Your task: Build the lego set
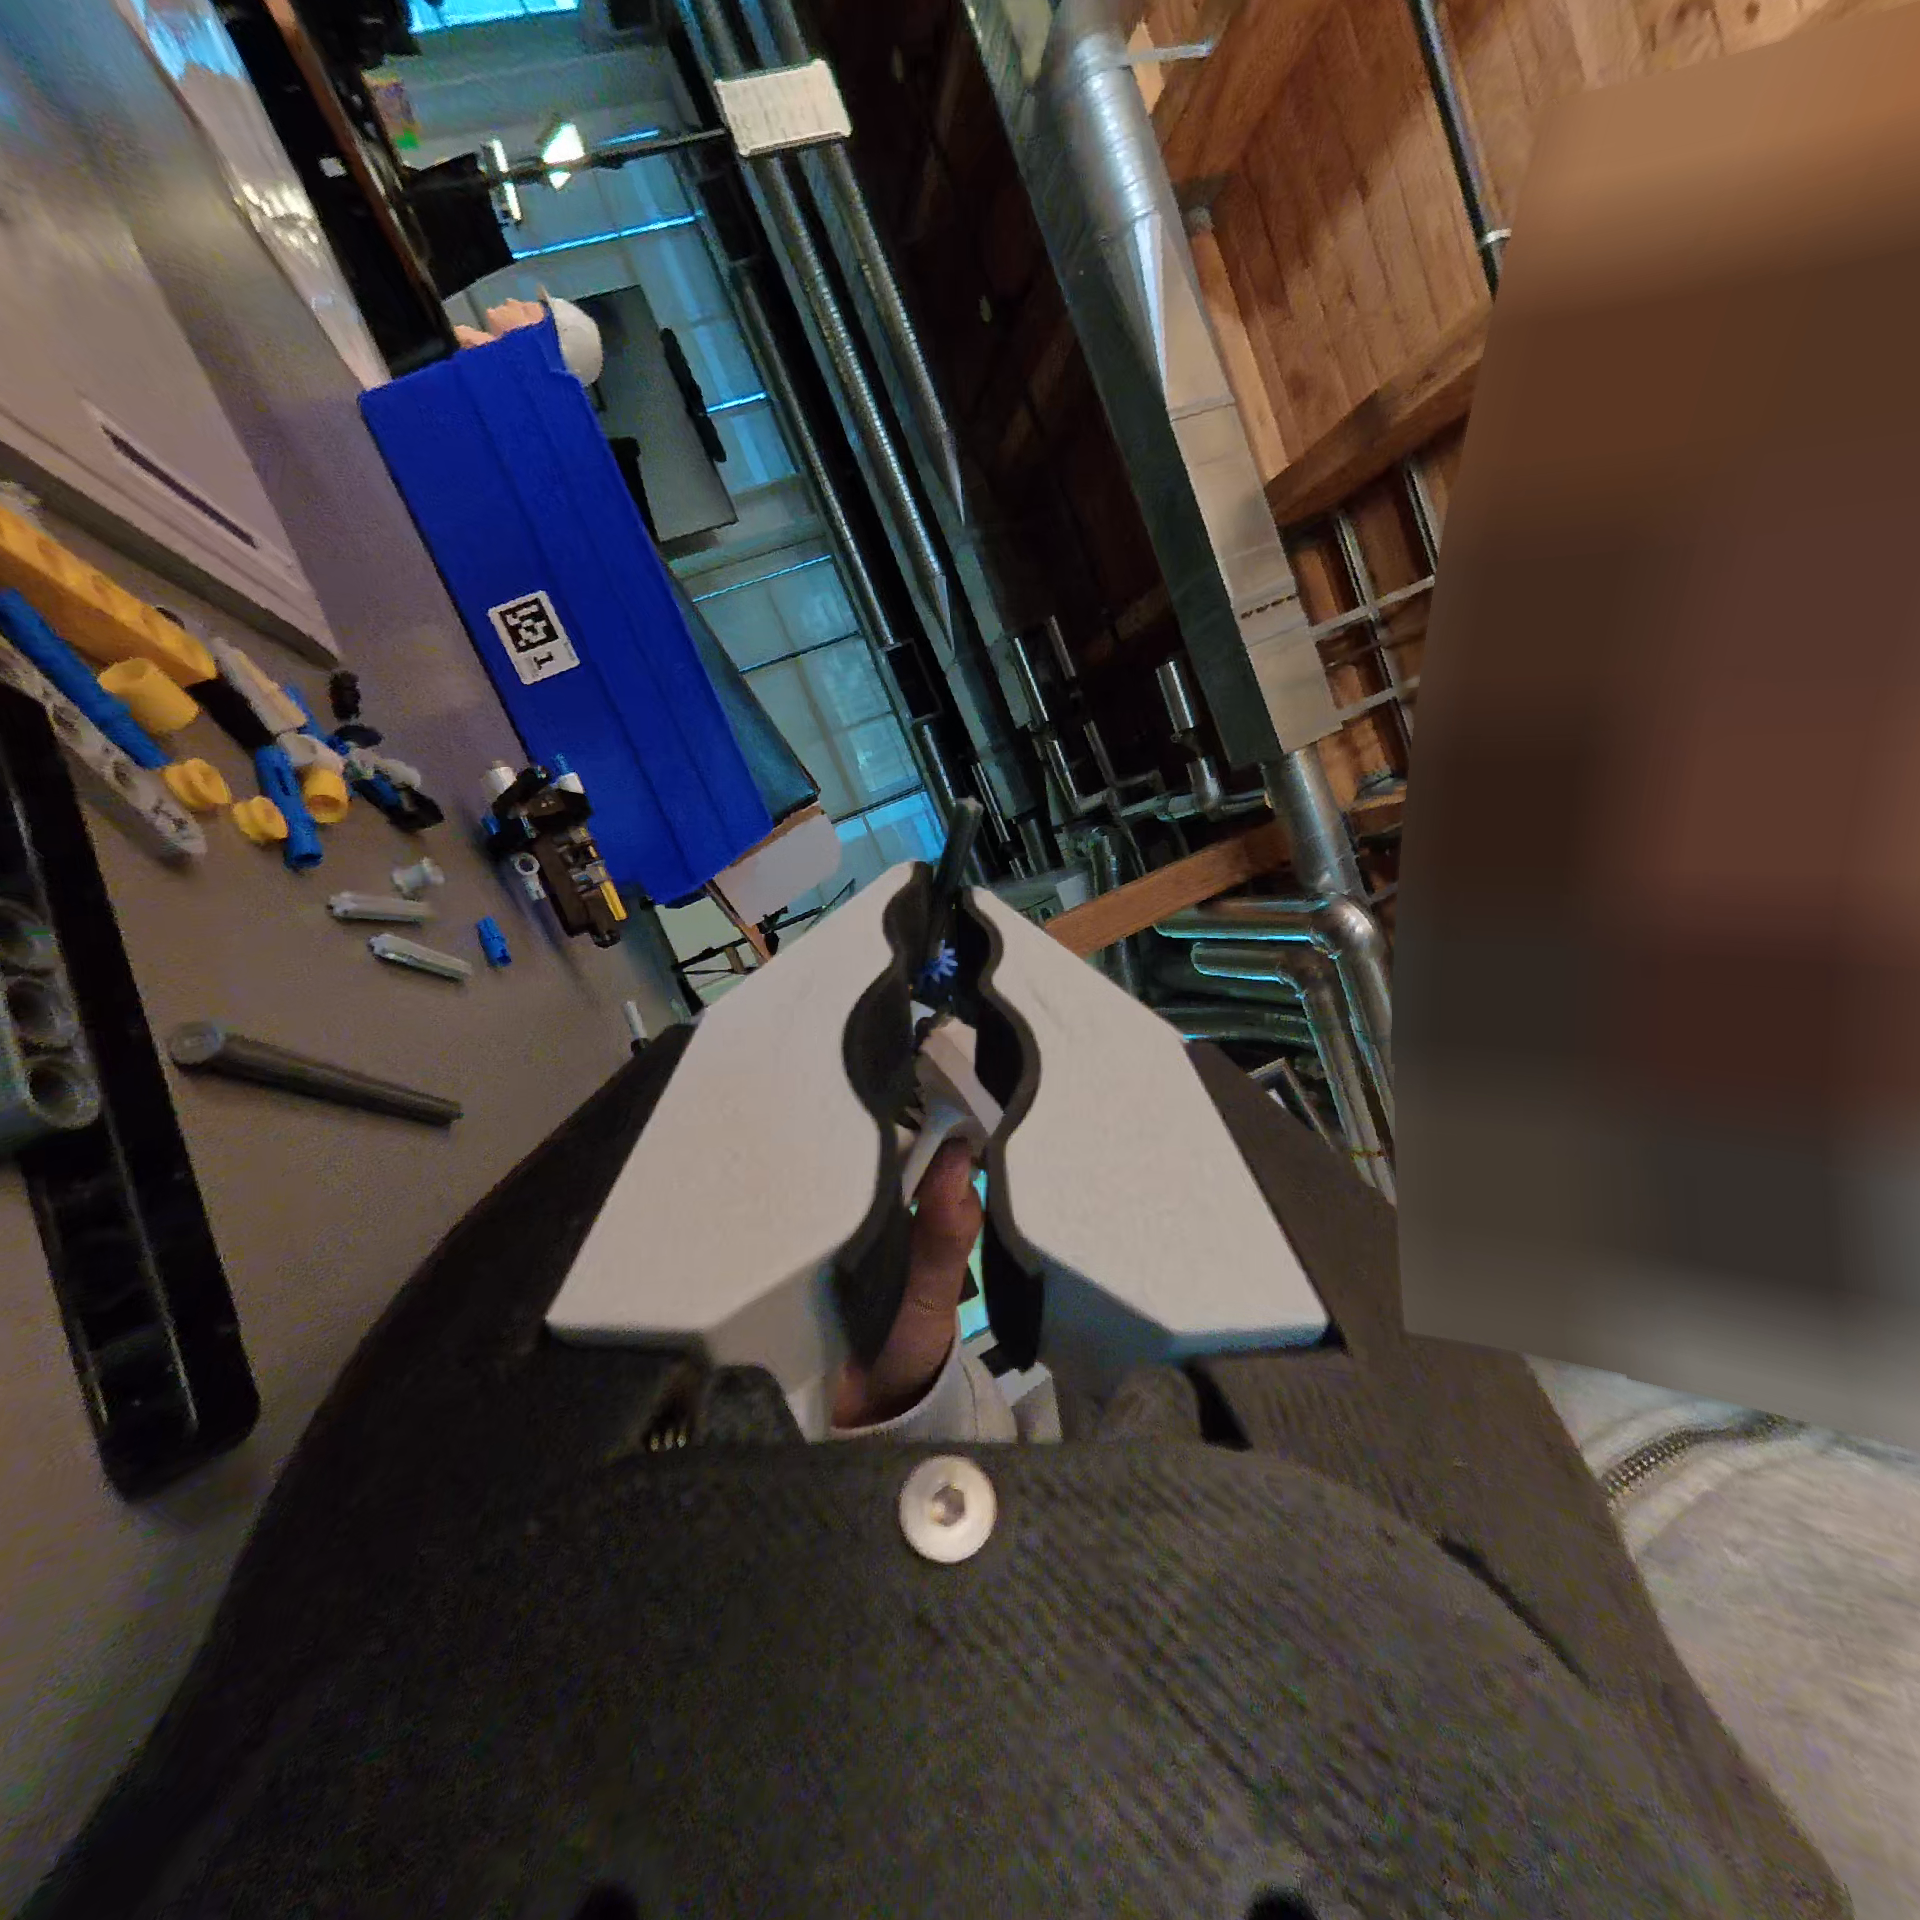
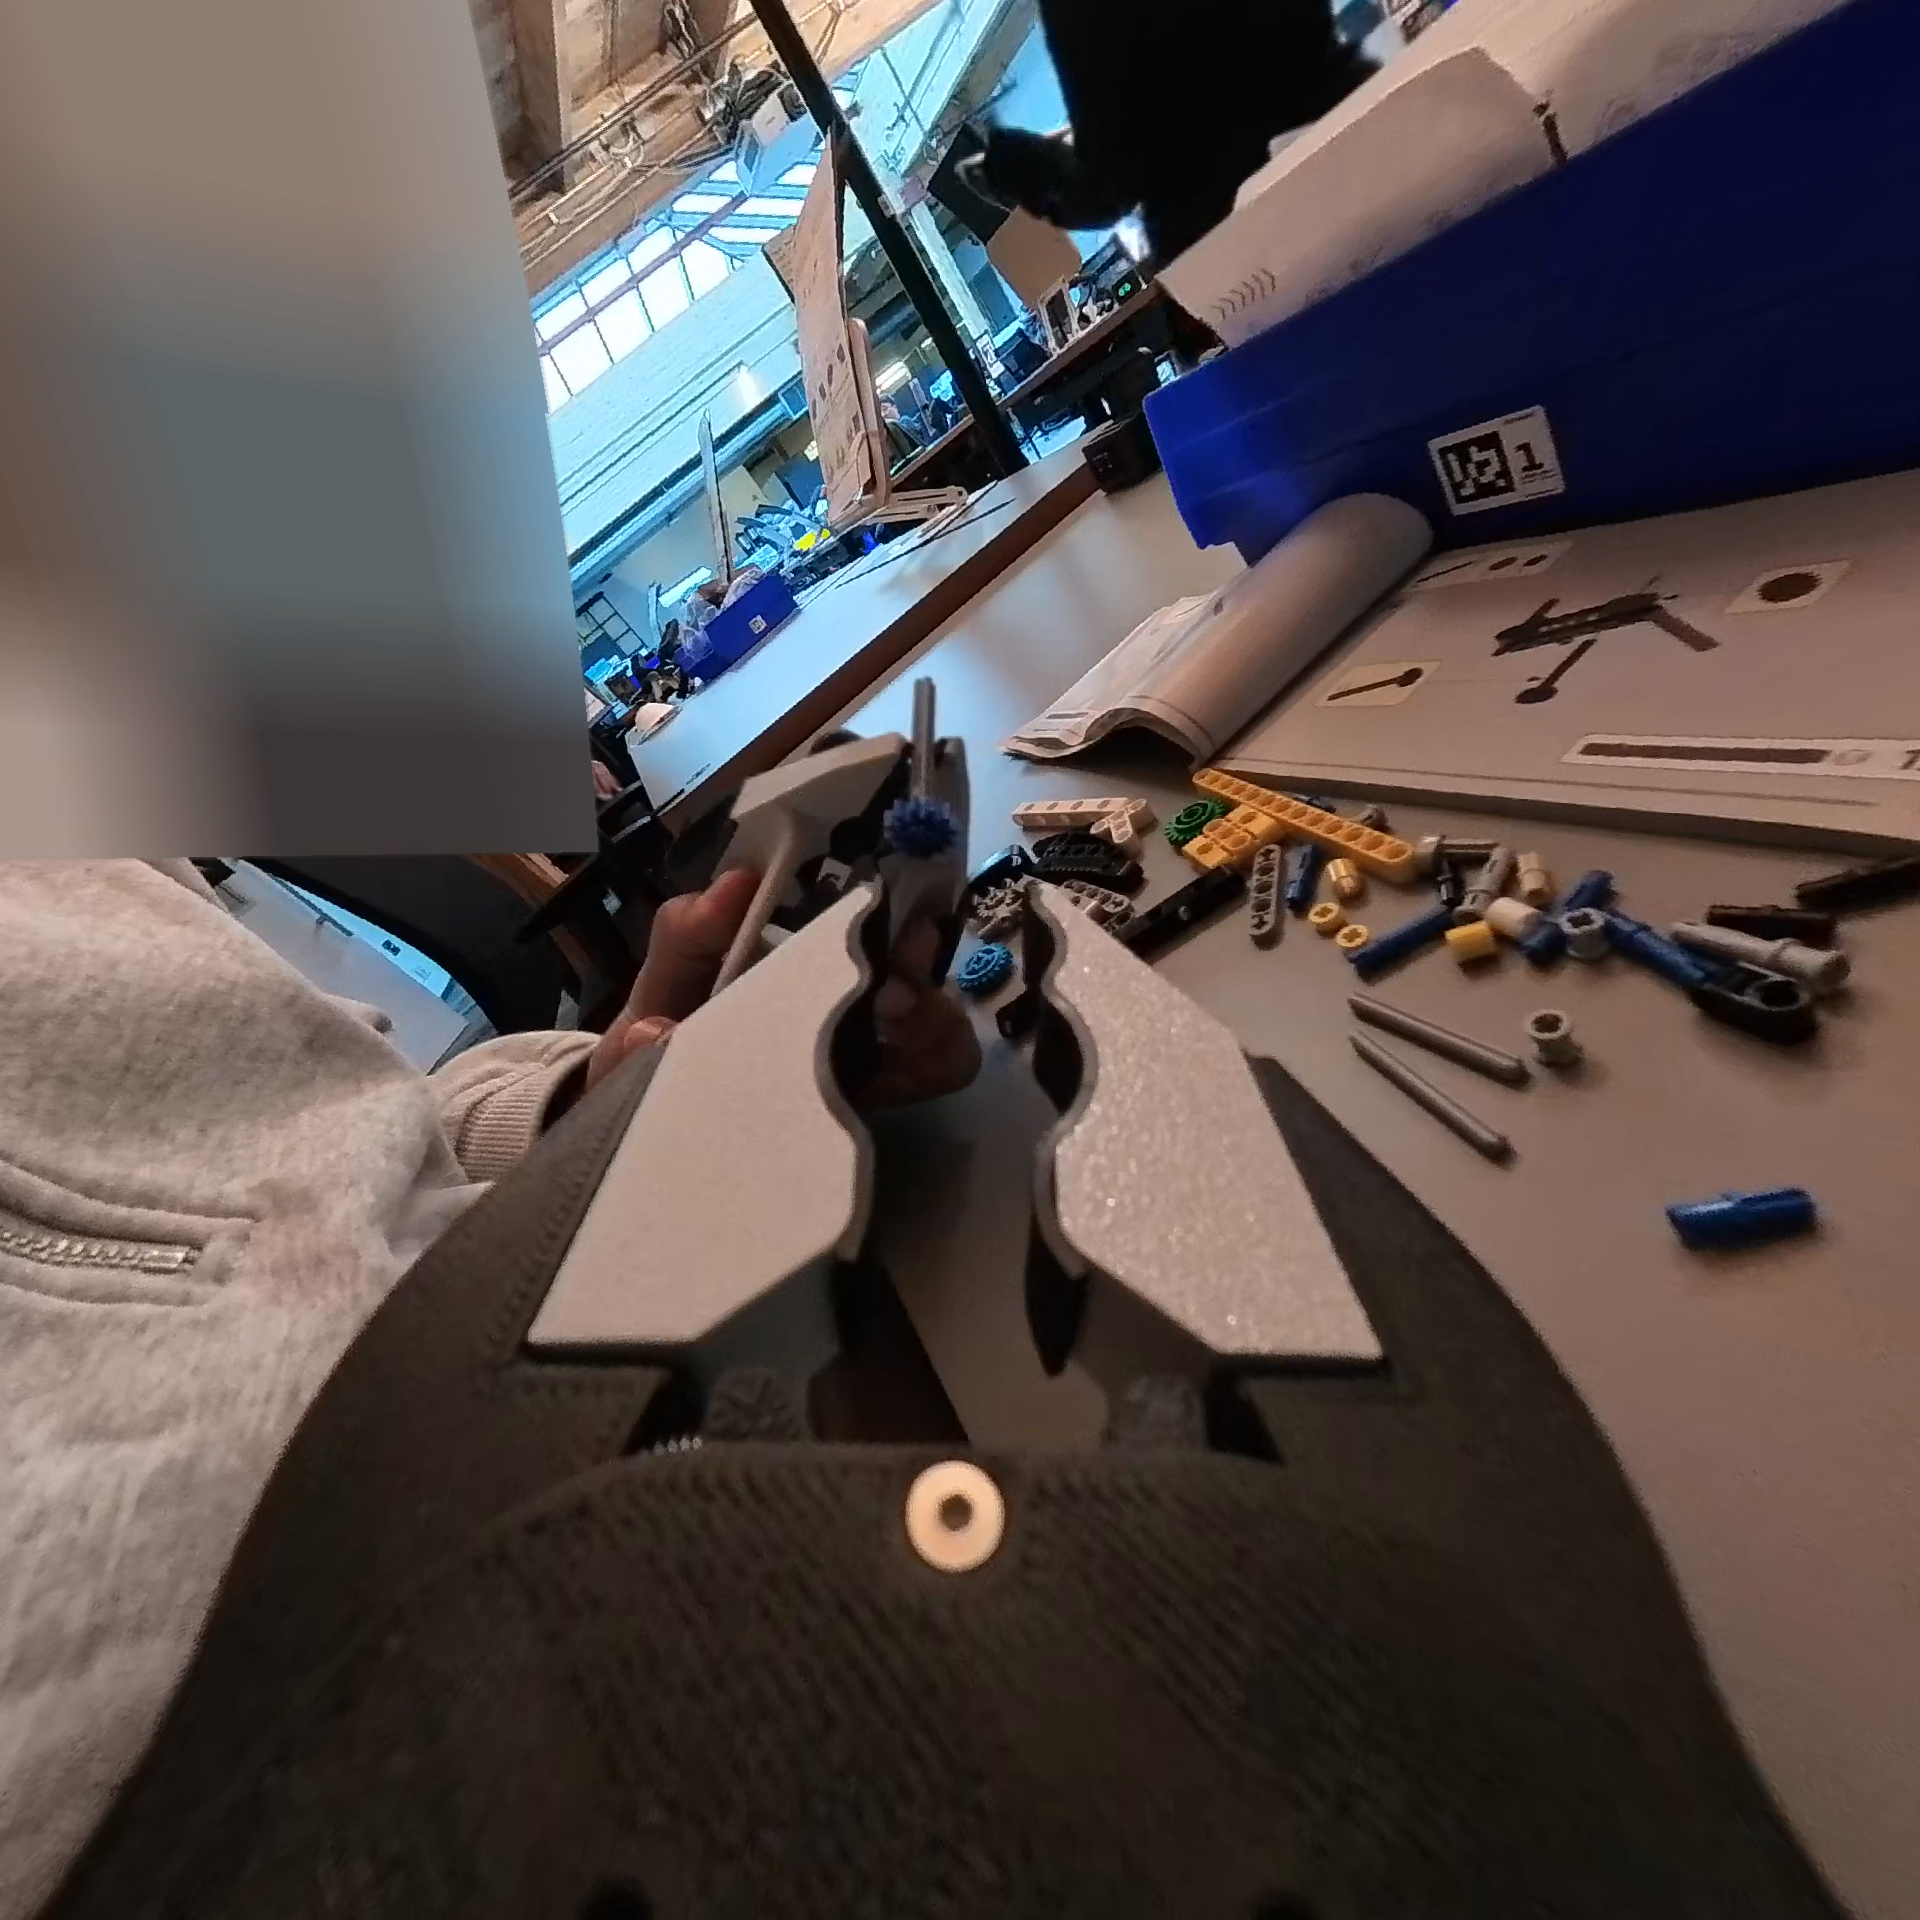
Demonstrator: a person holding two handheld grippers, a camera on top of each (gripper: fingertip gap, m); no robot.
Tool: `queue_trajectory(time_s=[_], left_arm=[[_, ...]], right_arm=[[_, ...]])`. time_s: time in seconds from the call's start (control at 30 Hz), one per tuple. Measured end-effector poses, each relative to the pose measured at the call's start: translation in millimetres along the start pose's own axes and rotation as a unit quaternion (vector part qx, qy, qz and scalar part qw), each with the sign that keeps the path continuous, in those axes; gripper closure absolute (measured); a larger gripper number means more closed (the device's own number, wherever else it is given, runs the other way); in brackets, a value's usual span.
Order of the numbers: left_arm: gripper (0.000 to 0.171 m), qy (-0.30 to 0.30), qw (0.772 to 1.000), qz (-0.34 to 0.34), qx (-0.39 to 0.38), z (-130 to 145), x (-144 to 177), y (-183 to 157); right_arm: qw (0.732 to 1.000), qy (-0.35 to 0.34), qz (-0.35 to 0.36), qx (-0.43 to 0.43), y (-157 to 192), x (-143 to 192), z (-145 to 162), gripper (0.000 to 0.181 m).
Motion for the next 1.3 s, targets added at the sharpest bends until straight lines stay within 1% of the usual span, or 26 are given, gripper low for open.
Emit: queue_trajectory(time_s=[0.23, 0.6, 0.67, 0.87, 0.97, 1.0, 1.03, 1.07, 1.17, 1.23, 1.3], left_arm=[[0.169, 0.019, 0.999, 0.006, -0.039, 5.7, -1.9, -1.5], [0.169, 0.028, 0.998, 0.003, -0.049, 8.3, -4.6, 1.0], [0.169, 0.030, 0.998, 0.002, -0.050, 8.9, -4.6, 1.1], [0.169, 0.035, 0.998, 0.008, -0.046, 10.2, -4.5, -0.4], [0.168, 0.041, 0.998, 0.023, -0.041, 12.1, -4.2, -5.0], [0.164, 0.043, 0.998, 0.033, -0.042, 12.9, -4.4, -7.9], [0.156, 0.046, 0.997, 0.041, -0.044, 13.6, -5.0, -10.2], [0.153, 0.051, 0.997, 0.044, -0.047, 14.4, -5.5, -11.6], [0.151, 0.074, 0.994, 0.032, -0.076, 21.0, -9.5, -13.9], [0.151, 0.113, 0.986, 0.016, -0.123, 34.9, -16.2, -13.7], [0.148, 0.166, 0.970, -0.007, -0.176, 53.1, -25.7, -8.8]], right_arm=[[1.000, -0.008, -0.007, -0.015, 0.7, -0.9, -1.8, 0.159], [0.999, -0.030, -0.012, -0.030, -0.1, 2.1, -9.8, 0.164], [0.999, -0.033, -0.012, -0.033, -0.5, 2.5, -10.9, 0.168], [0.999, -0.028, -0.014, -0.018, 2.6, 1.4, -10.0, 0.170], [0.999, -0.040, -0.014, 0.000, 7.1, 4.8, -14.9, 0.171], [0.999, -0.050, -0.013, 0.010, 9.3, 7.8, -18.7, 0.171], [0.997, -0.065, -0.008, 0.029, 11.1, 13.2, -26.1, 0.170], [0.995, -0.086, 0.004, 0.054, 11.2, 21.4, -38.0, 0.170], [0.973, -0.175, 0.074, 0.133, -0.6, 63.0, -93.4, 0.171], [0.954, -0.217, 0.117, 0.171, -11.2, 94.9, -125.5, 0.171], [0.933, -0.253, 0.171, 0.191, -26.3, 126.4, -146.5, 0.171]])
Point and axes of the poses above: each gripper's, where its closed fingertips meet, x back along the fingers, z out of its underside, y = z × x across the jaws, the point moved 2 cm from there along x, back along the fingers, and after that the axes turned 10 degrees about -y, right-handed, at the moved point
